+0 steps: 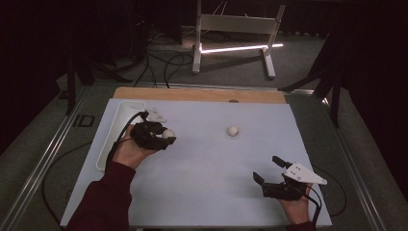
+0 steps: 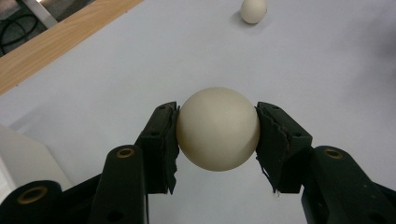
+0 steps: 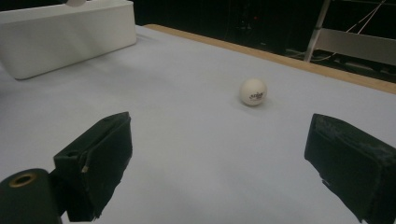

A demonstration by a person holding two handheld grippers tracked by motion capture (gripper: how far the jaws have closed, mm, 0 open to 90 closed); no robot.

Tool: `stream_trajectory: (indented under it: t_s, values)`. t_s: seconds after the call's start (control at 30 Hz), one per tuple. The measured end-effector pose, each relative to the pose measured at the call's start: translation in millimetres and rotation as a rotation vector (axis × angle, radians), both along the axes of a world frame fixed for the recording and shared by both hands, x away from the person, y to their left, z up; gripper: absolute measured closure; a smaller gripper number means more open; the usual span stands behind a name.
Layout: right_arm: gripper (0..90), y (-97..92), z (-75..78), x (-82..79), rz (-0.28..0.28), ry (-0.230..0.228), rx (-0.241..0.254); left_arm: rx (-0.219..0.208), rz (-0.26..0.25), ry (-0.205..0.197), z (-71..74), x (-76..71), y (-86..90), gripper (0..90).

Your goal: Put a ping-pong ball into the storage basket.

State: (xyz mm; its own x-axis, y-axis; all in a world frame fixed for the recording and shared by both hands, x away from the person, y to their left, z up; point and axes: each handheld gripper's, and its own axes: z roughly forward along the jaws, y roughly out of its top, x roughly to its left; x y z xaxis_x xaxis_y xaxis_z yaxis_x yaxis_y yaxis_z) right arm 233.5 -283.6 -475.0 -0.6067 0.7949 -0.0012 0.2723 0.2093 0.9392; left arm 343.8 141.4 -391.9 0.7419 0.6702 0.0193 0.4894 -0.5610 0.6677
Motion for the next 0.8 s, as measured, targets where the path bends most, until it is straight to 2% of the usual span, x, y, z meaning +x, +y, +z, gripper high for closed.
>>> stream_trajectory:
  t_s: [0.37, 0.8]
  values:
    - [7.2, -2.1, -0.5, -0.9, -0.01, -0.005, 0.006, -0.011, -0.007, -0.016, 2.5, -3.1, 23.8, 51.6]
    - [7.2, -3.2, -1.2, -2.4, -0.019, -0.004, 0.01, -0.014, 0.02, -0.028, 4.0, -7.2, 47.1, 51.5]
